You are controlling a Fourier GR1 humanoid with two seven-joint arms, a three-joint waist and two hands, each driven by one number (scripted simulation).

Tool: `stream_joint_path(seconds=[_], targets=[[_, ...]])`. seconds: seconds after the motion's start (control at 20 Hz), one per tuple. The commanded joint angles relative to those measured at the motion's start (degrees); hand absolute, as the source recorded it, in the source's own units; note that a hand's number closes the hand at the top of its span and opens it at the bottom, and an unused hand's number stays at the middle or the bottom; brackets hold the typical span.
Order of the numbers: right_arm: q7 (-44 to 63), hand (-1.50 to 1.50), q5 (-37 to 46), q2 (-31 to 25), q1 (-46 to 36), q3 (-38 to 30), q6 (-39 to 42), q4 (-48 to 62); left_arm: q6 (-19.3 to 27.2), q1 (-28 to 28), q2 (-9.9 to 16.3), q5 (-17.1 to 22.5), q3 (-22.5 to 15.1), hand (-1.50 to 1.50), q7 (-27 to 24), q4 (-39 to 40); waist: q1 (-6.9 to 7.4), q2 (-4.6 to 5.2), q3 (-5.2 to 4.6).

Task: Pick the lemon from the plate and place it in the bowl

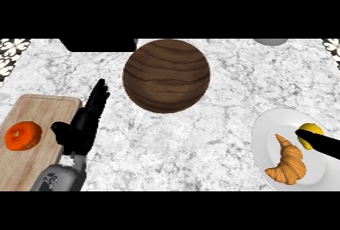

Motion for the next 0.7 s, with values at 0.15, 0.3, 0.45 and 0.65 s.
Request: stream_joint_path(seconds=[0.15, 0.3, 0.45, 0.65], targets=[[-2.46, -1.50, -5.67, 1.47, 1.95, -3.04, 5.30, 4.56, -2.45, 0.79, 1.30, 0.39, 3.29, 0.00, 1.99, -2.80, -0.18, -0.05, 0.08], [-4.14, -1.50, -2.27, 5.74, -0.17, -1.28, 4.91, 5.57, -2.55, -1.99, -2.13, -2.83, 2.73, 0.00, 1.03, 0.78, -0.18, -0.01, 0.07], [-8.88, -1.50, -5.37, 6.45, 4.85, -4.35, 5.93, 2.40, -4.48, -2.98, -2.01, -2.62, 5.13, 0.00, 0.13, 3.64, -0.39, -0.03, 0.07], [-13.95, -1.50, -9.67, 7.27, 7.42, -6.97, 6.14, -1.31, -6.54, 0.94, -0.61, -0.87, 7.08, 0.00, -1.07, 1.22, -0.45, -0.08, 0.07]])
